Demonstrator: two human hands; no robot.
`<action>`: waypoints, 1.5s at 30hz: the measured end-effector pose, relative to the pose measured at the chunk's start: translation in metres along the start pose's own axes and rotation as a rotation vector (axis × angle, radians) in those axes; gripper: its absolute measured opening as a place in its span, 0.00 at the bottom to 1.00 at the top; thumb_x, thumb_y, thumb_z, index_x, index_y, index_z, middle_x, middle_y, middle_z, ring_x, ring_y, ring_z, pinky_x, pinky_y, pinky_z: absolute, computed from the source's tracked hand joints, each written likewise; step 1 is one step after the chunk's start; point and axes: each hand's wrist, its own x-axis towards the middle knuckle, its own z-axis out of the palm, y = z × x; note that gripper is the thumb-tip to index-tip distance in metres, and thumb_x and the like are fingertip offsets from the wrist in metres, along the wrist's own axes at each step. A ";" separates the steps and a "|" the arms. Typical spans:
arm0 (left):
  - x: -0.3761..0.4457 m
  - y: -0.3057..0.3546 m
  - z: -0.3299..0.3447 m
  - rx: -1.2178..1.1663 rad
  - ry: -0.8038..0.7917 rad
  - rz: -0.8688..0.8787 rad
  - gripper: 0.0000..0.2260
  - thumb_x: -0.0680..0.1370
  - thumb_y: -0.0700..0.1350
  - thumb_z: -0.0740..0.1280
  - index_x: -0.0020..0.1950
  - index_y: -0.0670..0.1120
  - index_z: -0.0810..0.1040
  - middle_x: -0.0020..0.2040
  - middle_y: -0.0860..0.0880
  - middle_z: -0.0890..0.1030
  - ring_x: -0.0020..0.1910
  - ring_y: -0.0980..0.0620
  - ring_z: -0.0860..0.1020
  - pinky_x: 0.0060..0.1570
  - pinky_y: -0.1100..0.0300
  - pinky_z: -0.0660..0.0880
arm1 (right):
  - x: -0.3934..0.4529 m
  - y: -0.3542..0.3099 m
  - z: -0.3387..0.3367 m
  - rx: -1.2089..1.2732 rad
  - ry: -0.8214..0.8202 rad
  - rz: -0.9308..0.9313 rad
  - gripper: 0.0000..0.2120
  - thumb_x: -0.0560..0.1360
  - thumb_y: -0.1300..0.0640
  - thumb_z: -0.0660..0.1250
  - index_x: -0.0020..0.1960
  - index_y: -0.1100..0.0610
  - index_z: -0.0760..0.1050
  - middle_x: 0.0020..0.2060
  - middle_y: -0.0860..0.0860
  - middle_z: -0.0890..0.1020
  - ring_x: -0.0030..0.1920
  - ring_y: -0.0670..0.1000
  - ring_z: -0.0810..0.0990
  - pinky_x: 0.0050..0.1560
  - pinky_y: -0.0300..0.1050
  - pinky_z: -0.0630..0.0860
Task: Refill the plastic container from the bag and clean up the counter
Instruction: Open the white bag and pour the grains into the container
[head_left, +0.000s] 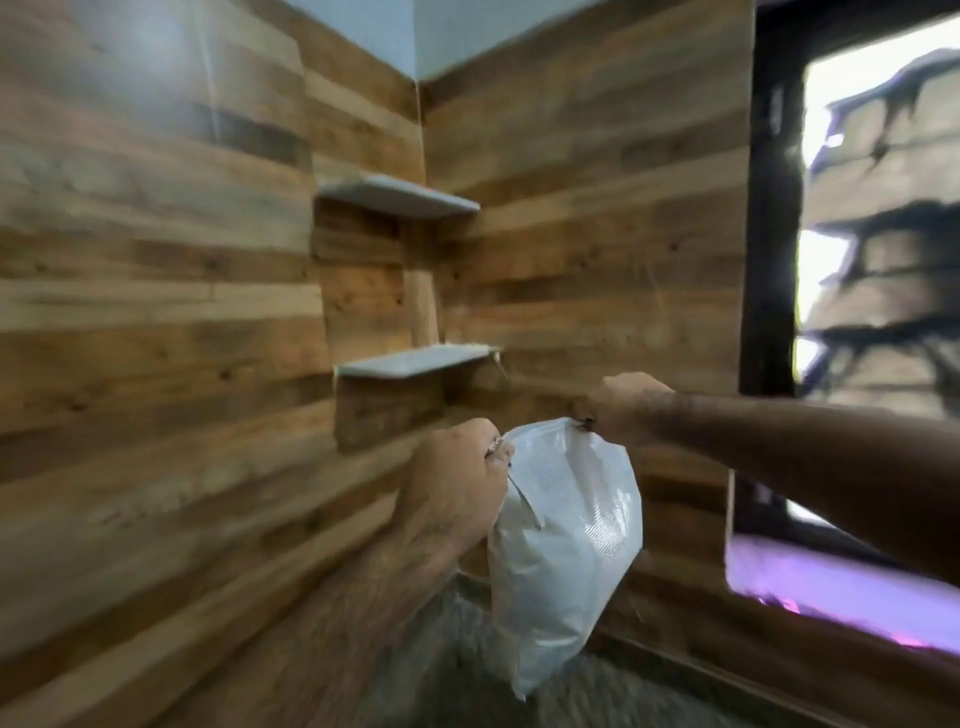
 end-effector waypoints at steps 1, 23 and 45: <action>-0.029 0.000 0.017 0.000 -0.047 -0.038 0.11 0.84 0.51 0.67 0.47 0.46 0.81 0.40 0.50 0.84 0.42 0.46 0.80 0.42 0.49 0.78 | -0.027 -0.004 0.023 -0.029 -0.028 -0.020 0.14 0.80 0.57 0.62 0.58 0.46 0.83 0.46 0.47 0.85 0.45 0.55 0.85 0.39 0.43 0.79; -0.396 0.022 0.164 0.043 -0.449 -0.280 0.11 0.88 0.49 0.63 0.55 0.46 0.82 0.46 0.50 0.82 0.46 0.52 0.76 0.45 0.59 0.67 | -0.278 -0.092 0.238 -0.205 -0.313 -0.265 0.13 0.85 0.60 0.62 0.60 0.50 0.83 0.52 0.49 0.87 0.50 0.57 0.88 0.38 0.48 0.75; -0.432 -0.093 0.158 -0.350 -0.634 -0.315 0.24 0.70 0.62 0.79 0.63 0.53 0.87 0.44 0.58 0.85 0.42 0.59 0.81 0.47 0.56 0.83 | -0.433 -0.208 0.236 0.925 -0.181 0.165 0.17 0.80 0.40 0.65 0.43 0.53 0.75 0.34 0.45 0.77 0.34 0.49 0.76 0.35 0.50 0.75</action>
